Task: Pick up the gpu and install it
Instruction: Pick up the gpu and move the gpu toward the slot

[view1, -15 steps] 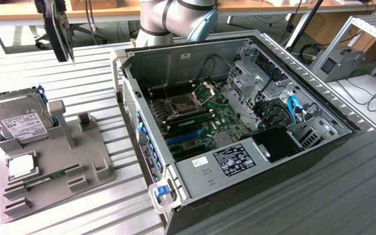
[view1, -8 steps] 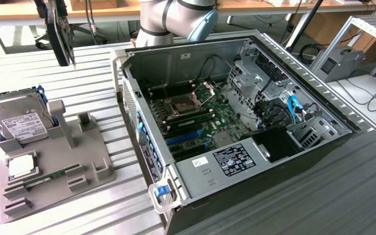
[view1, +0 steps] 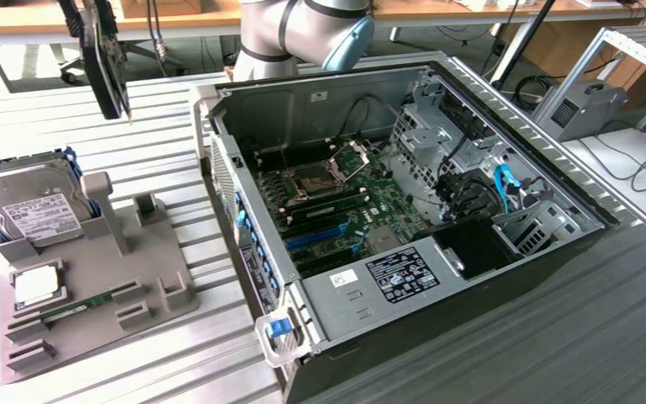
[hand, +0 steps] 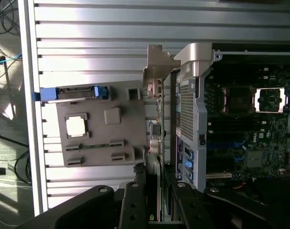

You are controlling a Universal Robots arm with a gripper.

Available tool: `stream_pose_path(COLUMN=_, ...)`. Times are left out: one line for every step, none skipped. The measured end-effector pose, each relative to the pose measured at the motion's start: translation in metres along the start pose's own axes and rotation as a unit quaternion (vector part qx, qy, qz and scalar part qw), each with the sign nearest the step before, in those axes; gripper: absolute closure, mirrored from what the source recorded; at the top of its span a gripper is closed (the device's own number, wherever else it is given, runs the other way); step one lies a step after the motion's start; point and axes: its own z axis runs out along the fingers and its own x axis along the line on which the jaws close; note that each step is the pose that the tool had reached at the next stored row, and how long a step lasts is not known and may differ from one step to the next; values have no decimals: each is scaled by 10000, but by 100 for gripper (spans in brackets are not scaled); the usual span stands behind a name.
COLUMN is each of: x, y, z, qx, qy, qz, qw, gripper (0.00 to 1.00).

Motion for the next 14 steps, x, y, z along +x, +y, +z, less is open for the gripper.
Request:
stream_pose_path(x=0, y=0, z=5, qx=0, qy=0, qz=0, qw=10000, gripper=74)
stream_pose_path(x=1, y=0, z=11, qx=0, qy=0, qz=0, qw=10000, gripper=74)
stream_pose_path(x=1, y=0, z=17, qx=0, qy=0, qz=0, qw=10000, gripper=74)
stream_pose_path(x=2, y=0, z=22, qx=0, qy=0, qz=0, qw=10000, gripper=74)
stream_pose_path(x=2, y=1, z=27, qx=0, qy=0, qz=0, qw=10000, gripper=74)
stream_pose_path(x=2, y=1, z=31, qx=0, qy=0, qz=0, qw=10000, gripper=74)
stream_pose_path(x=3, y=1, z=37, qx=0, qy=0, qz=0, qw=10000, gripper=74)
stream_pose_path(x=3, y=1, z=41, qx=0, qy=0, qz=0, qw=10000, gripper=74)
stream_pose_path(x=3, y=1, z=46, qx=0, qy=0, qz=0, qw=10000, gripper=74)
stream_pose_path(x=4, y=1, z=50, qx=0, qy=0, qz=0, qw=10000, gripper=74)
stream_pose_path(x=4, y=1, z=53, qx=0, qy=0, qz=0, qw=10000, gripper=74)
stream_pose_path(x=4, y=2, z=56, qx=0, qy=0, qz=0, qw=10000, gripper=74)
stream_pose_path(x=5, y=2, z=59, qx=0, qy=0, qz=0, qw=10000, gripper=74)
stream_pose_path(x=5, y=2, z=63, qx=0, qy=0, qz=0, qw=10000, gripper=74)
